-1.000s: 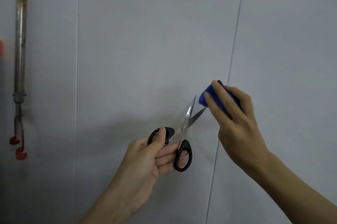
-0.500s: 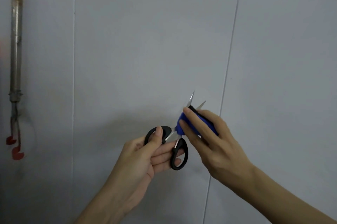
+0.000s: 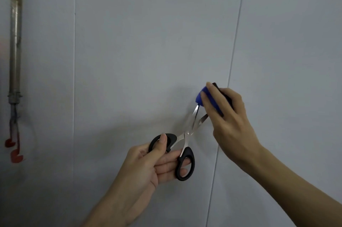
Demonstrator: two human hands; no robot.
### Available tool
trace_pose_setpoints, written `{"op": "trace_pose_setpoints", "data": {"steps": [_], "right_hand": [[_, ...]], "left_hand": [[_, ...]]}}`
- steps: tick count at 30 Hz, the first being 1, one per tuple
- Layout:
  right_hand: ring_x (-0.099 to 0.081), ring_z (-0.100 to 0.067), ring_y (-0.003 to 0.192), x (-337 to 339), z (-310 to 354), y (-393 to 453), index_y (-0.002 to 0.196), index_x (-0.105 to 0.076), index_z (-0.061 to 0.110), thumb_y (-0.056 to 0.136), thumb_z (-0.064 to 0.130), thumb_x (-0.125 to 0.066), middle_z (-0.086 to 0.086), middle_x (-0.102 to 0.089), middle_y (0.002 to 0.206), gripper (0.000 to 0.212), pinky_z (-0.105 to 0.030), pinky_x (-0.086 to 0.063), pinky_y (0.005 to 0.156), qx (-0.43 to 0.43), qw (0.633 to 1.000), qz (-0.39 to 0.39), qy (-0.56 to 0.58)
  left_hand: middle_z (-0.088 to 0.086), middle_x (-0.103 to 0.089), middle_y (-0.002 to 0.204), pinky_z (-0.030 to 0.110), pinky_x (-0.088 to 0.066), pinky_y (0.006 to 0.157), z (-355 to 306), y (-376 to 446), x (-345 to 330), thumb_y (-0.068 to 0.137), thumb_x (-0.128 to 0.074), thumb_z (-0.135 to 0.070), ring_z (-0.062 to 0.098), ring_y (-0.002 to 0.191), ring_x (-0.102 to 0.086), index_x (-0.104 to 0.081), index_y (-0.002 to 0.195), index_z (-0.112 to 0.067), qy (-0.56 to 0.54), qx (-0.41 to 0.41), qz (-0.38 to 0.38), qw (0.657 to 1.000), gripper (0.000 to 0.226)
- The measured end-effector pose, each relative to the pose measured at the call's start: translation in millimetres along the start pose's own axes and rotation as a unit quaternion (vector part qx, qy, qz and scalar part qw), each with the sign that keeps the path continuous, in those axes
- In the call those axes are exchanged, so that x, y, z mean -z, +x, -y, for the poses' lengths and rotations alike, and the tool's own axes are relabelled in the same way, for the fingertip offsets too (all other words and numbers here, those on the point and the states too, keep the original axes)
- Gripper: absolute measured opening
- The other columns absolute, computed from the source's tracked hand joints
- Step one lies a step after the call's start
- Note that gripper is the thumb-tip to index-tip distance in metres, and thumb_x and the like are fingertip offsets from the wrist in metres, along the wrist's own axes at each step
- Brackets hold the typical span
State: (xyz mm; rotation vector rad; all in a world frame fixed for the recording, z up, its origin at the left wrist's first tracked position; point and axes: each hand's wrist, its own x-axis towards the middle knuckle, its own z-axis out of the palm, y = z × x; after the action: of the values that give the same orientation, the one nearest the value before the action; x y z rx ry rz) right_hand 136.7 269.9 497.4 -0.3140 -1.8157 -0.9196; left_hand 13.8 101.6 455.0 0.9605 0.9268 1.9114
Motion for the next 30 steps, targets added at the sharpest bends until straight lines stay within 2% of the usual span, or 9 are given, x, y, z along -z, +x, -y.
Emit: {"op": "trace_pose_setpoints", "data": {"steps": [3, 7, 9, 13, 17, 22, 26, 30], "right_hand": [[-0.044, -0.044, 0.119, 4, 1, -3, 0.131, -0.052, -0.01, 0.089, -0.019, -0.035, -0.026, -0.045, 0.142, 0.046, -0.046, -0.043, 0.102, -0.033, 0.999, -0.016, 0.023], [-0.043, -0.043, 0.123, 26, 26, -16, 0.124, -0.058, -0.011, 0.101, -0.006, -0.027, -0.03, -0.048, 0.136, 0.039, -0.045, -0.043, 0.104, 0.081, 0.993, -0.015, 0.086], [-0.044, -0.042, 0.125, 31, 38, -25, 0.125, -0.058, -0.008, 0.101, 0.0, -0.031, -0.027, -0.049, 0.136, 0.037, -0.042, -0.042, 0.105, 0.139, 0.986, 0.004, 0.096], [-0.044, -0.04, 0.123, 27, 43, -38, 0.126, -0.059, -0.002, 0.1, 0.003, -0.037, -0.022, -0.052, 0.136, 0.035, -0.038, -0.038, 0.107, 0.179, 0.981, 0.017, 0.078], [-0.044, -0.04, 0.122, 22, 36, -35, 0.126, -0.06, -0.002, 0.102, 0.001, -0.026, -0.022, -0.05, 0.137, 0.042, -0.039, -0.04, 0.106, 0.149, 0.984, 0.032, 0.092], [-0.043, -0.04, 0.121, 15, 31, -29, 0.127, -0.058, -0.003, 0.102, 0.001, -0.017, -0.023, -0.045, 0.142, 0.048, -0.037, -0.037, 0.108, 0.109, 0.988, 0.027, 0.107], [-0.043, -0.042, 0.121, 5, 22, -27, 0.129, -0.058, -0.004, 0.096, -0.005, -0.016, -0.025, -0.044, 0.143, 0.053, -0.04, -0.039, 0.105, 0.06, 0.993, 0.037, 0.091], [-0.045, -0.043, 0.119, 1, 17, -22, 0.129, -0.057, -0.006, 0.1, -0.002, -0.014, -0.025, -0.045, 0.142, 0.052, -0.043, -0.044, 0.102, 0.054, 0.996, 0.034, 0.061]], "left_hand": [[0.032, -0.071, 0.087, 0.041, -0.061, 0.063, 1, 3, -1, 0.083, -0.055, -0.028, 0.04, 0.077, -0.073, -0.06, 0.1, 0.007, -0.013, -0.001, -0.019, 1.0, 0.039], [0.03, -0.072, 0.088, 0.041, -0.062, 0.065, 3, 6, 3, 0.084, -0.054, -0.027, 0.039, 0.076, -0.073, -0.063, 0.099, 0.006, -0.016, -0.003, -0.032, 0.999, 0.037], [0.028, -0.073, 0.088, 0.042, -0.061, 0.067, 4, 7, 4, 0.081, -0.055, -0.029, 0.038, 0.077, -0.073, -0.066, 0.097, 0.002, -0.007, -0.009, -0.027, 1.0, 0.037], [0.026, -0.074, 0.09, 0.041, -0.061, 0.069, 7, 7, 3, 0.081, -0.056, -0.031, 0.036, 0.081, -0.073, -0.072, 0.094, -0.002, 0.006, -0.008, -0.021, 1.0, 0.036], [0.024, -0.074, 0.08, 0.043, -0.061, 0.068, 8, 6, 0, 0.084, -0.055, -0.028, 0.039, 0.078, -0.073, -0.067, 0.095, 0.004, -0.001, -0.005, -0.028, 1.0, 0.036], [0.03, -0.072, 0.087, 0.04, -0.062, 0.063, 3, 3, -3, 0.087, -0.053, -0.027, 0.04, 0.078, -0.073, -0.063, 0.099, 0.004, -0.01, -0.007, -0.022, 1.0, 0.034], [0.032, -0.071, 0.083, 0.04, -0.061, 0.059, 4, 1, -2, 0.084, -0.056, -0.026, 0.042, 0.075, -0.072, -0.06, 0.101, 0.005, -0.017, 0.005, -0.034, 0.999, 0.036], [0.033, -0.071, 0.082, 0.041, -0.061, 0.057, 6, -1, -2, 0.077, -0.058, -0.027, 0.043, 0.073, -0.072, -0.062, 0.098, 0.006, -0.01, 0.0, -0.037, 0.999, 0.04]]}}
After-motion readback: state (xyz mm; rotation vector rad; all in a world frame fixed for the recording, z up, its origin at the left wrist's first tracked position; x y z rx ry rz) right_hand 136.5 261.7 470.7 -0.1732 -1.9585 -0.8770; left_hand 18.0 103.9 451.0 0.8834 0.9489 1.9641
